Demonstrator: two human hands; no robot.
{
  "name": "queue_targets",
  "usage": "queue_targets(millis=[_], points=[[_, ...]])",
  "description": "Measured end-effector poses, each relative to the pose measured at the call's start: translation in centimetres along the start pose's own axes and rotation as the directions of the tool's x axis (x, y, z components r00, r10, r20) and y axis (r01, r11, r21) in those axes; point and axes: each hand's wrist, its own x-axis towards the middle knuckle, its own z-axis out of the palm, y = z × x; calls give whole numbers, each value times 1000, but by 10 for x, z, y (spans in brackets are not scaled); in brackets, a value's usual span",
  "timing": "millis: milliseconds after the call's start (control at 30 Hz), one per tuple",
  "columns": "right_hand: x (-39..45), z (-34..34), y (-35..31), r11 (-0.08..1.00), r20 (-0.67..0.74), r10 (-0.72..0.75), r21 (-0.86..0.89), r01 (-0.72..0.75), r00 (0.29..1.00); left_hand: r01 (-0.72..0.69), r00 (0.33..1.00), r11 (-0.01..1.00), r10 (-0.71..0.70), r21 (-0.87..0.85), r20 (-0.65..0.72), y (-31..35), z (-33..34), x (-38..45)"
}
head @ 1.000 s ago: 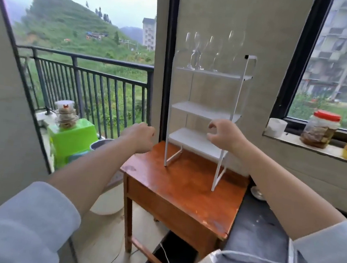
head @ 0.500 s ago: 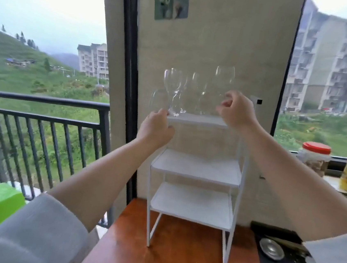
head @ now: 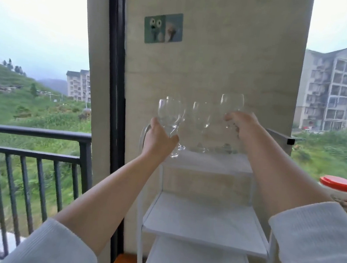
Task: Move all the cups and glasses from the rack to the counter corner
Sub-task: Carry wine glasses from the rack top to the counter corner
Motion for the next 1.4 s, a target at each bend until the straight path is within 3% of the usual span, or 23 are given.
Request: queue_targets(millis=[133, 267, 433, 667, 900, 1033, 1167, 1300, 1400], points=[[14, 5, 8, 994, 112, 103, -54, -97, 988, 90, 996, 966, -91, -242, 9, -4, 7, 14], [27, 11, 16, 987, 188, 151, 19, -157, 970, 173, 985, 852, -146, -494, 92, -3, 15, 21], [30, 9, 13, 966, 172, 26, 249, -69, 985, 169, 985, 834, -164, -525, 57, -5, 17, 23], [-31, -3, -4, 927, 150, -205, 347, 142, 967, 81, 996, 844, -83, -530, 20, 19, 4, -20], [-129, -59, 25, 901, 123, -242, 395, 176, 962, 150, 982, 793, -50, -590, 182, 43, 11, -102], [-184, -112, 73, 899, 60, -147, 425, 108, 987, 307, 919, 711, -50, -633, 391, 47, 47, -169], [-233, -180, 116, 910, -99, -27, 409, 65, 995, 397, 850, 681, -20, -615, 526, 72, 94, -225], [-292, -274, 140, 911, -309, 42, 403, 91, 950, 508, 725, 633, 52, -584, 686, 121, 141, -290], [-344, -342, 147, 928, -481, 78, 356, 113, 873, 552, 611, 620, 155, -558, 776, 166, 171, -348]])
